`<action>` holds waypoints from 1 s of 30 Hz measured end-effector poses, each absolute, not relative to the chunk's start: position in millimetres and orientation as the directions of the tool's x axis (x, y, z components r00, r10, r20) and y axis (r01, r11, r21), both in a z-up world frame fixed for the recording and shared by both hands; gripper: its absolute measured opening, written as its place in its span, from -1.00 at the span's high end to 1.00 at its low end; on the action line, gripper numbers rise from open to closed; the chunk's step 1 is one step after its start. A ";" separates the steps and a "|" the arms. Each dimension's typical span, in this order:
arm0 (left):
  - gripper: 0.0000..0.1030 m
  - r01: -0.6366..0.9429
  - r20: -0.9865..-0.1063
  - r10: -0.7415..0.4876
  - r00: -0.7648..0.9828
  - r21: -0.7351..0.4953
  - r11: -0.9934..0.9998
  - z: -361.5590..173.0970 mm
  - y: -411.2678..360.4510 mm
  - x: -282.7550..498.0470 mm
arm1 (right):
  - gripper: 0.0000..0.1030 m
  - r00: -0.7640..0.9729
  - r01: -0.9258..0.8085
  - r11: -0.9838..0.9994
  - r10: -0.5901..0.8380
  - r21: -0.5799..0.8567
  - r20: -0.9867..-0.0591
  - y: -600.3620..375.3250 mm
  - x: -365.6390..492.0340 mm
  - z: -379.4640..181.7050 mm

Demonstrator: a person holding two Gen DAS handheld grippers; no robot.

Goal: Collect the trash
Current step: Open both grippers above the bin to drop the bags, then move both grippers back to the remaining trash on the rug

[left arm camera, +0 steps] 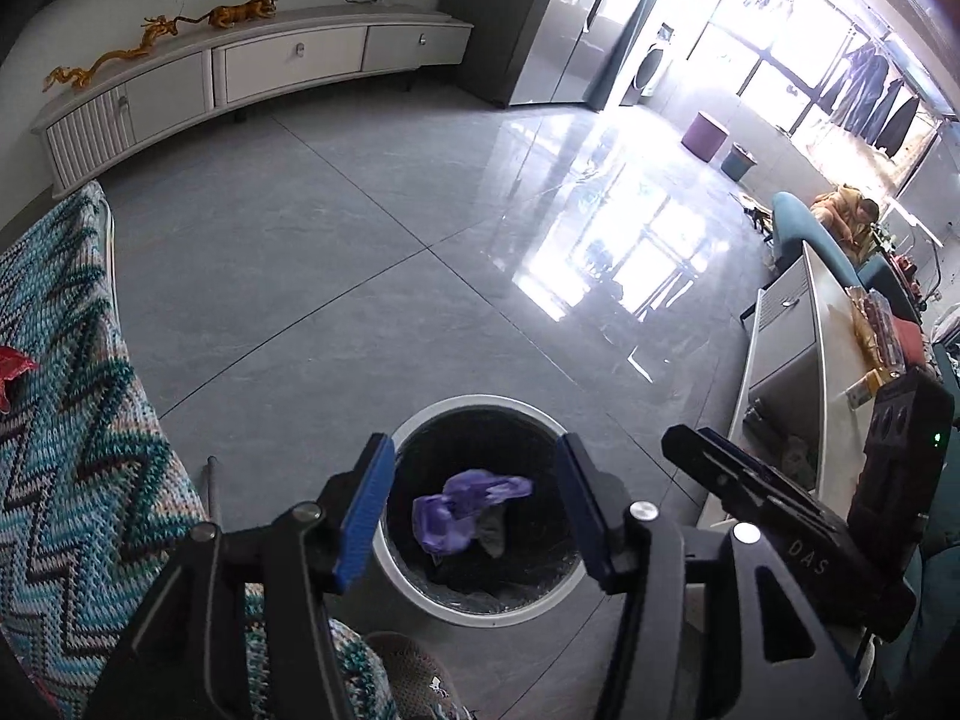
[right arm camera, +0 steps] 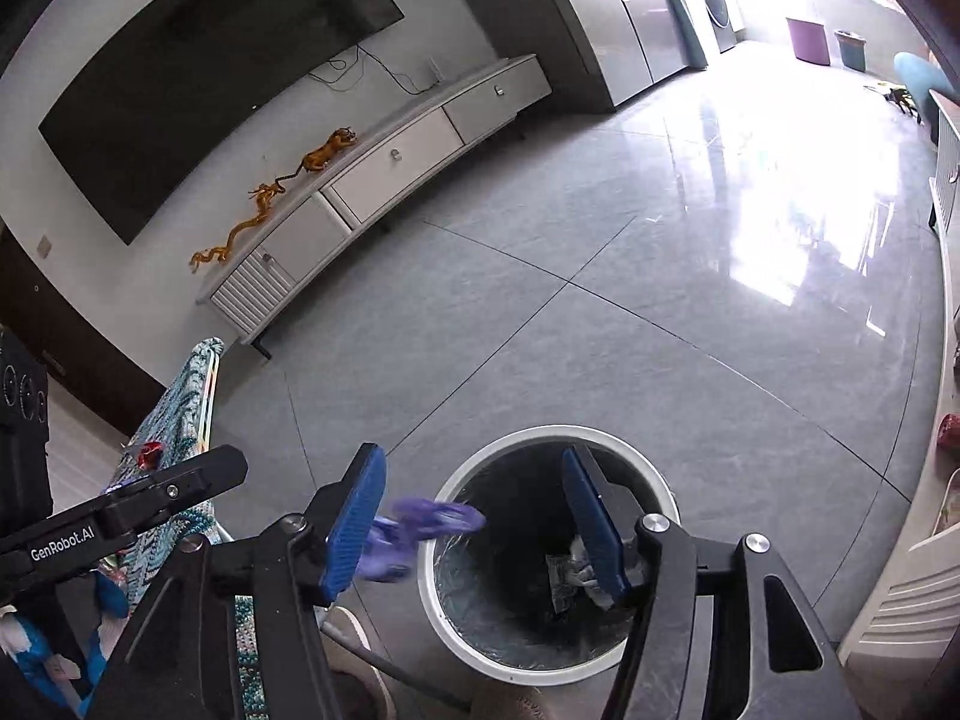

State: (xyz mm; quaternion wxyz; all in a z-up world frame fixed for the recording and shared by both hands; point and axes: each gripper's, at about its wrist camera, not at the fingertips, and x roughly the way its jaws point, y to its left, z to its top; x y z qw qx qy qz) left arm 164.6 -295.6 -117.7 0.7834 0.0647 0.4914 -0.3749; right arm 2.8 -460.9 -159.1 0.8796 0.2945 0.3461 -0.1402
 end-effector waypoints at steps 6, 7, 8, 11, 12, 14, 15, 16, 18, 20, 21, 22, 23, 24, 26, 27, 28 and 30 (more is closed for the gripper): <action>-0.04 0.613 -0.808 -0.538 0.242 -0.302 0.730 -113.4 -272.3 157.0 | -0.16 0.736 0.447 0.776 -0.036 0.445 -0.676 -452.0 -2.0 -150.2; -0.04 0.607 -0.807 -0.535 0.250 -0.300 0.736 -112.6 -267.5 153.4 | -0.17 0.740 0.445 0.775 -0.036 0.449 -0.672 -451.6 -1.8 -147.6; -0.04 0.602 -0.806 -0.532 0.259 -0.295 0.742 -111.4 -261.8 149.6 | -0.17 0.743 0.445 0.774 -0.038 0.451 -0.668 -450.5 -2.9 -145.8; -0.04 0.594 -0.804 -0.524 0.280 -0.283 0.753 -107.6 -244.0 136.6 | -0.18 0.751 0.443 0.770 -0.038 0.459 -0.660 -448.1 -7.7 -141.0; -0.04 0.594 -0.805 -0.520 0.285 -0.277 0.755 -106.5 -238.6 131.7 | -0.19 0.753 0.443 0.769 -0.039 0.462 -0.657 -446.2 -10.2 -139.5; -0.04 0.589 -0.804 -0.513 0.299 -0.267 0.762 -103.8 -226.1 122.5 | -0.19 0.753 0.443 0.767 -0.039 0.464 -0.656 -443.9 -11.8 -137.3; -0.04 0.585 -0.805 -0.509 0.305 -0.264 0.767 -102.5 -218.5 117.9 | -0.19 0.753 0.445 0.766 -0.039 0.464 -0.657 -442.0 -12.7 -135.8; -0.04 0.580 -0.803 -0.510 0.308 -0.266 0.770 -101.9 -211.1 113.2 | -0.19 0.754 0.444 0.766 -0.040 0.464 -0.656 -439.6 -14.1 -134.5; -0.04 0.568 -0.802 -0.512 0.306 -0.278 0.775 -101.4 -199.9 105.2 | -0.19 0.756 0.441 0.768 -0.039 0.465 -0.654 -434.5 -15.8 -131.8; -0.04 0.552 -0.800 -0.523 0.293 -0.305 0.776 -101.4 -186.4 96.5 | -0.19 0.759 0.429 0.777 -0.032 0.461 -0.651 -425.0 -16.0 -128.2; -0.04 0.549 -0.798 -0.526 0.294 -0.309 0.776 -100.5 -183.3 90.7 | -0.19 0.759 0.419 0.783 -0.025 0.459 -0.650 -418.7 -15.5 -126.5; -0.04 0.549 -0.796 -0.523 0.306 -0.301 0.780 -98.5 -174.4 83.4 | -0.19 0.760 0.411 0.789 -0.019 0.457 -0.650 -413.5 -15.2 -125.3; -0.04 0.549 -0.794 -0.516 0.321 -0.288 0.785 -96.7 -167.0 77.6 | -0.19 0.760 0.399 0.797 -0.011 0.453 -0.650 -406.3 -14.8 -123.8; -0.04 0.546 -0.792 -0.510 0.335 -0.277 0.790 -95.5 -158.7 71.7 | -0.20 0.759 0.391 0.803 -0.005 0.450 -0.651 -399.7 -14.7 -122.6; -0.04 0.525 -0.791 -0.492 0.364 -0.262 0.809 -94.5 -134.1 60.5 | -0.23 0.756 0.362 0.821 0.018 0.442 -0.654 -382.2 -14.6 -122.2; -0.04 0.509 -0.792 -0.484 0.373 -0.261 0.820 -95.3 -122.8 57.2 | -0.24 0.754 0.349 0.829 0.028 0.437 -0.656 -374.0 -14.1 -122.7; -0.04 0.490 -0.794 -0.475 0.379 -0.264 0.831 -96.6 -112.7 54.5 | -0.24 0.750 0.329 0.839 0.045 0.433 -0.659 -361.7 -12.8 -123.5; -0.04 0.449 -0.794 -0.455 0.402 -0.262 0.854 -97.8 -88.3 48.8 | -0.24 0.744 0.295 0.853 0.077 0.431 -0.663 -343.4 -10.0 -125.2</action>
